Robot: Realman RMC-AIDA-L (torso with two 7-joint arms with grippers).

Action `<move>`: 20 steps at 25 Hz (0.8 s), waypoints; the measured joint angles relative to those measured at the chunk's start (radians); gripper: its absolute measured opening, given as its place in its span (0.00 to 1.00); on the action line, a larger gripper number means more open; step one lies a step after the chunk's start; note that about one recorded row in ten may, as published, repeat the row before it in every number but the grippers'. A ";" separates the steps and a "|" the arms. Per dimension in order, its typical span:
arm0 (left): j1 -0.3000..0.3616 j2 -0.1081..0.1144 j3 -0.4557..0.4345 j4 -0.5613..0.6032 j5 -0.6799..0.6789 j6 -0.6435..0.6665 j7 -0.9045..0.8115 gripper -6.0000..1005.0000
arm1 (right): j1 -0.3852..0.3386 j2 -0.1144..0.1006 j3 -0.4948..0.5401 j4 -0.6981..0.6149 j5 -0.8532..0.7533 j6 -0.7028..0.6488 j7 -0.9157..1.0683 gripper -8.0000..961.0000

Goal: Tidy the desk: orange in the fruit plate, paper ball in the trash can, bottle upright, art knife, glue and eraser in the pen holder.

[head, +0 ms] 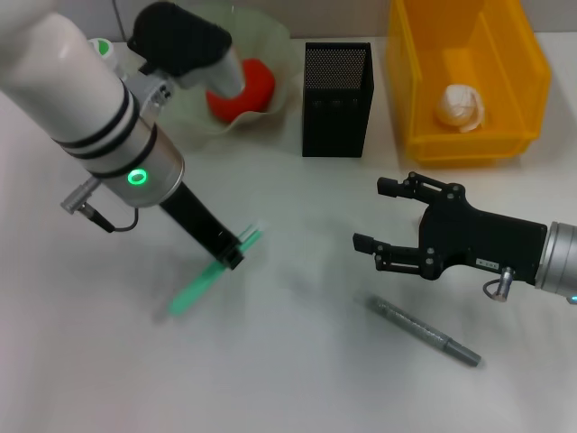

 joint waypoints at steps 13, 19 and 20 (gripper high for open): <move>0.053 0.003 -0.252 0.005 -0.222 0.047 0.217 0.19 | -0.004 -0.001 0.037 -0.002 0.000 0.003 0.018 0.82; 0.107 0.003 -0.301 -0.001 -0.380 0.038 0.363 0.19 | -0.005 -0.002 0.044 -0.001 0.000 0.008 0.026 0.82; 0.113 0.003 -0.305 -0.002 -0.396 0.037 0.380 0.19 | -0.005 -0.002 0.047 -0.001 0.000 0.008 0.027 0.82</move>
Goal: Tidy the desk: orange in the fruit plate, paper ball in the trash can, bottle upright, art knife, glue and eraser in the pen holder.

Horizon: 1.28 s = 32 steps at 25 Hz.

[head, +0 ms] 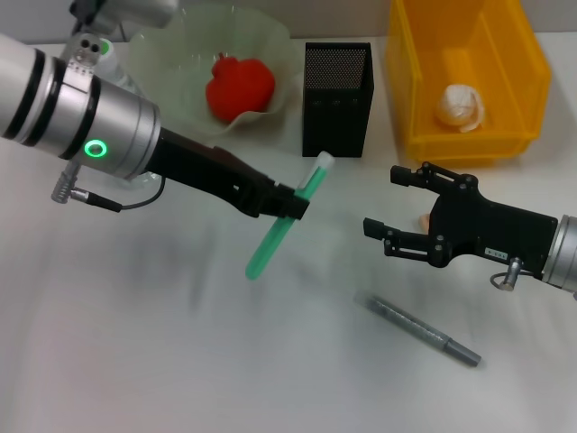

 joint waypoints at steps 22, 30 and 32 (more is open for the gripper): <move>0.091 0.002 -0.170 -0.448 -0.469 -0.013 0.763 0.19 | 0.007 0.000 -0.010 0.001 -0.009 -0.002 0.051 0.81; 0.123 -0.004 -0.171 -0.623 -0.597 -0.037 1.094 0.19 | 0.008 -0.002 -0.012 0.000 -0.013 -0.009 0.069 0.81; 0.129 -0.005 -0.171 -0.668 -0.639 -0.048 1.167 0.19 | 0.008 -0.002 -0.012 -0.002 -0.019 -0.010 0.077 0.81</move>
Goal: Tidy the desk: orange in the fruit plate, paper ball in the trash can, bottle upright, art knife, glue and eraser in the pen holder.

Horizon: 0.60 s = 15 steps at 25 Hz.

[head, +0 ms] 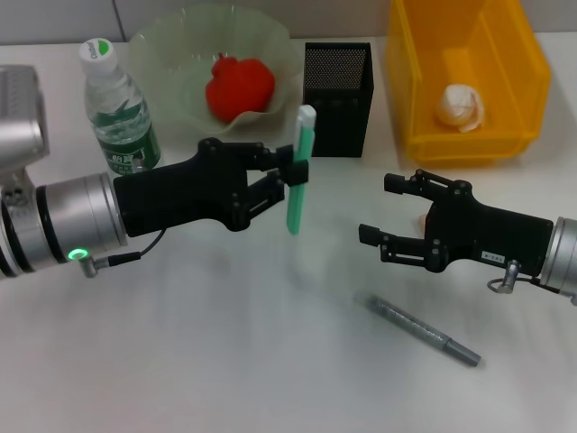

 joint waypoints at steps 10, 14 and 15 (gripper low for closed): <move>0.012 -0.005 0.003 -0.210 -0.193 -0.027 0.298 0.19 | 0.004 -0.002 -0.012 -0.005 -0.008 -0.013 0.022 0.81; 0.004 -0.006 0.002 -0.303 -0.271 -0.022 0.396 0.19 | 0.005 -0.002 -0.012 -0.005 -0.009 -0.013 0.023 0.81; 0.004 -0.006 0.002 -0.303 -0.271 -0.022 0.396 0.19 | 0.005 -0.002 -0.012 -0.005 -0.009 -0.013 0.023 0.81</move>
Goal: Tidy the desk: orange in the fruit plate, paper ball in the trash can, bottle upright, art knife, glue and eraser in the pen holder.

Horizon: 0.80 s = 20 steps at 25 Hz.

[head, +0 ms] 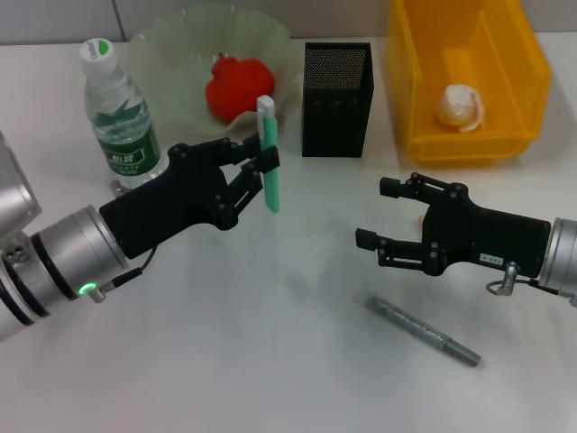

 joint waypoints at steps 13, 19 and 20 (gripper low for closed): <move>-0.013 0.000 -0.002 -0.050 -0.050 0.023 0.040 0.19 | 0.000 0.003 0.000 0.006 0.000 0.000 -0.006 0.81; -0.077 0.000 -0.004 -0.132 -0.124 0.049 0.096 0.19 | 0.000 0.004 -0.001 0.008 0.000 0.002 -0.007 0.81; -0.077 0.000 -0.004 -0.132 -0.124 0.049 0.096 0.19 | 0.000 0.004 -0.001 0.008 0.000 0.002 -0.007 0.80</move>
